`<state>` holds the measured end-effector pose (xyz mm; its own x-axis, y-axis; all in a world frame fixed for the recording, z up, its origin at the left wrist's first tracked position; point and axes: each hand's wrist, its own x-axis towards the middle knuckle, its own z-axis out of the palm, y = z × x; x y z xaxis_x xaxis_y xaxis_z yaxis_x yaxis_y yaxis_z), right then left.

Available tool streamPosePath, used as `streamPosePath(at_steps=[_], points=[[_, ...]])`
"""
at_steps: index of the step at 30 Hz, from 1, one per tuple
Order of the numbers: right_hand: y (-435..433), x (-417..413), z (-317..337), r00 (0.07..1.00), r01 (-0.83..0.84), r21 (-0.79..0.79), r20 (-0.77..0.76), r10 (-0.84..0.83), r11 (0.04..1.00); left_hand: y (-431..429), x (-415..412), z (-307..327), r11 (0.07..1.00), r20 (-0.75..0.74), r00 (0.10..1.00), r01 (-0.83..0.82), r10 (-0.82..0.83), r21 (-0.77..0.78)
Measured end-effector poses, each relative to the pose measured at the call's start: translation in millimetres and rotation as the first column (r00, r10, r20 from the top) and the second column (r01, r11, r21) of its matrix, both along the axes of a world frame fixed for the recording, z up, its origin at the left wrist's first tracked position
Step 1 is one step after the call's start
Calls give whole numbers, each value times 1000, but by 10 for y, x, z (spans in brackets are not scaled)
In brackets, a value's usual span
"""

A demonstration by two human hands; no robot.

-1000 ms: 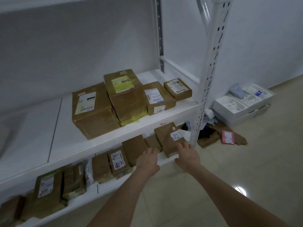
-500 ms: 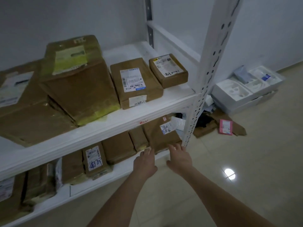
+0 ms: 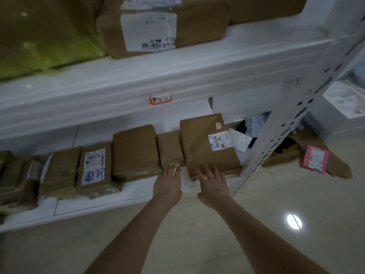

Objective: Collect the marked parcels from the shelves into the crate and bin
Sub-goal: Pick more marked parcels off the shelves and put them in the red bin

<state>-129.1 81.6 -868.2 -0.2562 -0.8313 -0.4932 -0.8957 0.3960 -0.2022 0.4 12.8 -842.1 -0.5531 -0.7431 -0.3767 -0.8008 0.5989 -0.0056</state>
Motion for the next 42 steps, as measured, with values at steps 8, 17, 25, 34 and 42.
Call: streamPosePath(at_steps=[8, 17, 25, 34, 42], points=[[-211, 78, -248, 974, -147, -28, -180, 139, 989, -527, 231, -141, 984, 121, 978, -165, 172, -69], [-968, 158, -92, 996, -77, -195, -53, 68, 978, -791, 390, -230, 981, -25, 984, -178, 177, -70], [-1127, 302, -271, 986, -154, -211, -94, 136, 965, -846, 500, -281, 978, -26, 981, -194, 192, -72], [-1396, 344, -286, 813, 499, -207, 449, -371, 842, -884, 469, -260, 912, -209, 894, -410, 396, -25], [-1308, 441, -247, 744, 594, -277, 545, -386, 755, -885, 511, -284, 916, -265, 887, -400, 379, -30]])
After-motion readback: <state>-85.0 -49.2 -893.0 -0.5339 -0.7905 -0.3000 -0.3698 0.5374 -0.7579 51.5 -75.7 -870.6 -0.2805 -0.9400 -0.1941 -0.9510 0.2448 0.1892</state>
